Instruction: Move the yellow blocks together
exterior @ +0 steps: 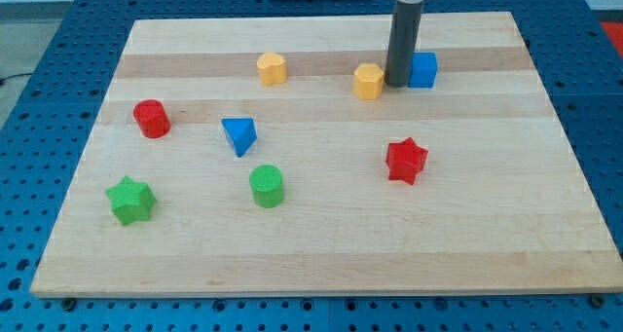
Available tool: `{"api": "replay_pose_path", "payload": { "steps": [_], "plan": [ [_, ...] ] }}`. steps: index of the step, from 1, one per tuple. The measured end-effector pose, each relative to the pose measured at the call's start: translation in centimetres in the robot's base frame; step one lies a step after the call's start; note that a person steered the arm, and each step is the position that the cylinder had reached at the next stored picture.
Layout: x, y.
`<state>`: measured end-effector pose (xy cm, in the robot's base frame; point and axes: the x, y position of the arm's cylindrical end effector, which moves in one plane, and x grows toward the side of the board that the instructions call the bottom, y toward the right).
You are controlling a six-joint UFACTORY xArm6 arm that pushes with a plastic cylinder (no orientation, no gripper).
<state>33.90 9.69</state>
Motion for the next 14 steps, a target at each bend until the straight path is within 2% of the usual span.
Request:
{"api": "replay_pose_path", "payload": {
  "steps": [3, 5, 8, 14],
  "plan": [
    [0.1, -2.6],
    [2.5, -3.2],
    [3.0, -9.2],
    [3.1, -14.9]
  ]
}}
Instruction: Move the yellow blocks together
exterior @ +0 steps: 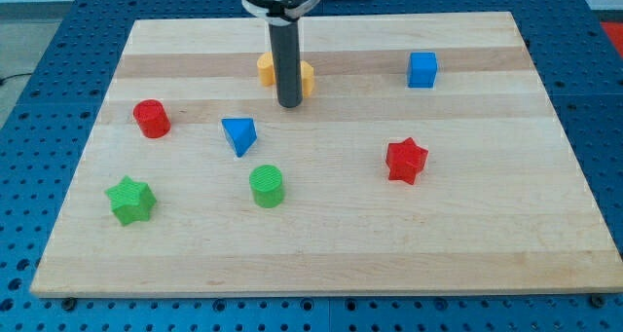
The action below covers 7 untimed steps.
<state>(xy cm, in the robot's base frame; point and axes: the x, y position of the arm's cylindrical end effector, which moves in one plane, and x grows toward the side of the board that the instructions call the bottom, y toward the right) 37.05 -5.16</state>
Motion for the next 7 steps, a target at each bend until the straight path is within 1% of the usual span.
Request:
{"api": "replay_pose_path", "payload": {
  "steps": [2, 3, 4, 5, 7],
  "plan": [
    [-0.1, -4.3],
    [-0.7, -5.5],
    [-2.7, -5.8],
    [-3.8, -5.8],
    [-4.0, -4.4]
  ]
}}
